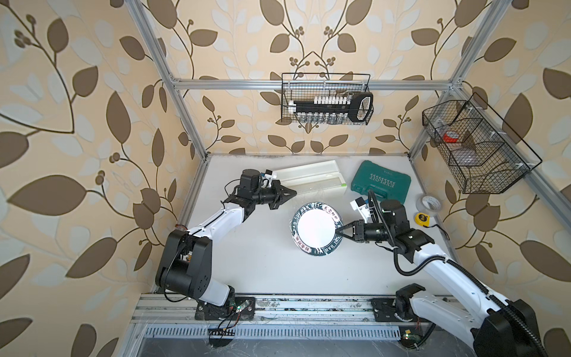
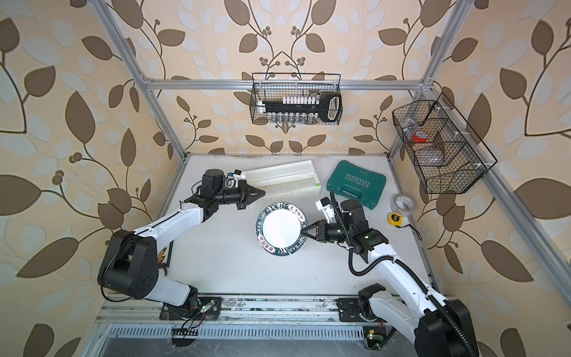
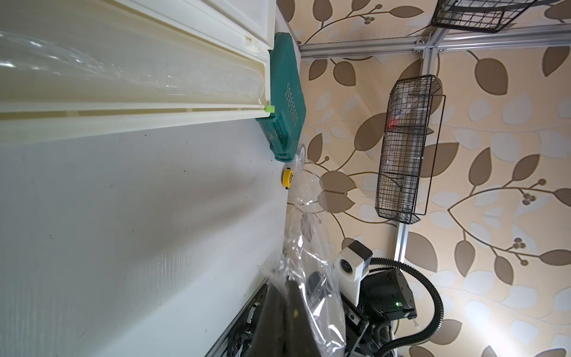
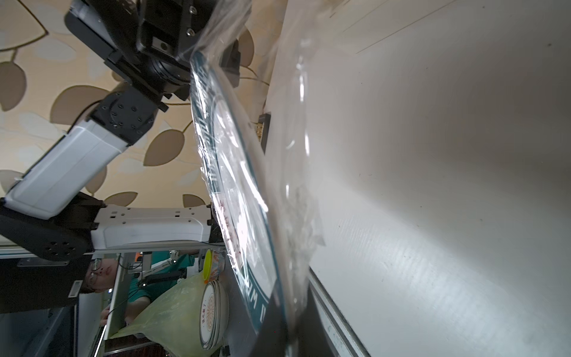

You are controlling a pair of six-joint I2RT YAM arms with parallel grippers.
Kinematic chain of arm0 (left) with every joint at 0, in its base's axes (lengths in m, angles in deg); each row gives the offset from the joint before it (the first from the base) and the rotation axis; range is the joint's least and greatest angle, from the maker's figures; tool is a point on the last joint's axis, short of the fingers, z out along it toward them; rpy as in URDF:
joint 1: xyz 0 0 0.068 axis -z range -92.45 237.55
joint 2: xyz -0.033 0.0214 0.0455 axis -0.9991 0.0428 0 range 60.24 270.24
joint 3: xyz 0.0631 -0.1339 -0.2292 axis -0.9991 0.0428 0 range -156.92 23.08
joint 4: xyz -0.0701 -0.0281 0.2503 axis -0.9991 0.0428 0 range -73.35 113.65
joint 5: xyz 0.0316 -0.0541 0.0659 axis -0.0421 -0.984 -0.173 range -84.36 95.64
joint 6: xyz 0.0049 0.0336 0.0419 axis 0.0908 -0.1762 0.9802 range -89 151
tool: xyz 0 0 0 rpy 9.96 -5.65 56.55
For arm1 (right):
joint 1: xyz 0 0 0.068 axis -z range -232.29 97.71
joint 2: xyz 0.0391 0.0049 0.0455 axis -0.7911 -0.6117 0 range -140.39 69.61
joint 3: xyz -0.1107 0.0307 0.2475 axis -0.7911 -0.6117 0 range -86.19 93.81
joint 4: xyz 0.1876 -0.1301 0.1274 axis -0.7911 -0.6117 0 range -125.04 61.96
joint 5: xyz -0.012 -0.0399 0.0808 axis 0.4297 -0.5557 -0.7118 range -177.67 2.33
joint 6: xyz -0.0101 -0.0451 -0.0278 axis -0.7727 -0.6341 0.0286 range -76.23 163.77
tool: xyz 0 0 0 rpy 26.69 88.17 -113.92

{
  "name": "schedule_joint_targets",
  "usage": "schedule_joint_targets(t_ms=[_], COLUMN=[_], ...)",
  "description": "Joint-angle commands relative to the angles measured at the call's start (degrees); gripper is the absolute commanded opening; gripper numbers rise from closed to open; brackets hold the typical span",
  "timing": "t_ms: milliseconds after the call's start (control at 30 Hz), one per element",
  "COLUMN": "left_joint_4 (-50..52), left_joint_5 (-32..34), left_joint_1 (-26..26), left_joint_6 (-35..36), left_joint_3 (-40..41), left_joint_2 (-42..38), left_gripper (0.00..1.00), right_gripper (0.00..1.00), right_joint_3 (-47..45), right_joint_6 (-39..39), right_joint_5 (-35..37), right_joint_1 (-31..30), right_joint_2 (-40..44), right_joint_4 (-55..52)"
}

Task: Wrap the plate with plastic wrap
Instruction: Cover the plate with plastic wrap.

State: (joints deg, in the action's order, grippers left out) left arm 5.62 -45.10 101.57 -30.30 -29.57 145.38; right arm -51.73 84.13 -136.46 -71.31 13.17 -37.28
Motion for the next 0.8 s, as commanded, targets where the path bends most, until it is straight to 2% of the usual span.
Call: schedule_joint_targets(t_ms=[0,167,233,400,500,633,767], left_joint_4=[-5.5,-10.9,-15.8,-20.7,-24.4,-22.4,-18.9], left_joint_5=[-1.8,-1.0,-0.6,2.8,3.5,3.4,1.6], left_joint_1=[-1.1,-1.1,1.1,8.4,10.7,11.0,11.0], left_joint_6=[-2.0,-6.5,-10.5,-15.1,-18.6,-18.9,-17.7], left_joint_3=[3.8,9.2,11.2,13.8,15.5,17.2,18.8], left_joint_2=[-0.8,-4.4,-4.5,-5.6,-6.7,-10.9,-14.2], left_gripper=[0.00,0.00,0.00,0.00,0.00,0.06,0.16], right_gripper=[0.00,0.00,0.00,0.00,0.00,0.00,0.00], right_joint_3=[0.1,-0.6,-1.9,-2.4,-3.0,-4.4,-4.6], right_joint_6=[3.1,10.8,17.7,24.5,27.2,30.8,32.7], right_joint_5=[-5.6,-5.2,-3.9,1.0,4.5,8.4,9.6], right_joint_1=[0.4,1.8,1.8,1.5,1.1,0.9,0.8], right_joint_2=[1.5,0.4,-0.3,-1.3,-1.2,-0.6,-0.9], right_joint_4=[7.1,15.6,22.0,27.2,28.0,29.3,30.5])
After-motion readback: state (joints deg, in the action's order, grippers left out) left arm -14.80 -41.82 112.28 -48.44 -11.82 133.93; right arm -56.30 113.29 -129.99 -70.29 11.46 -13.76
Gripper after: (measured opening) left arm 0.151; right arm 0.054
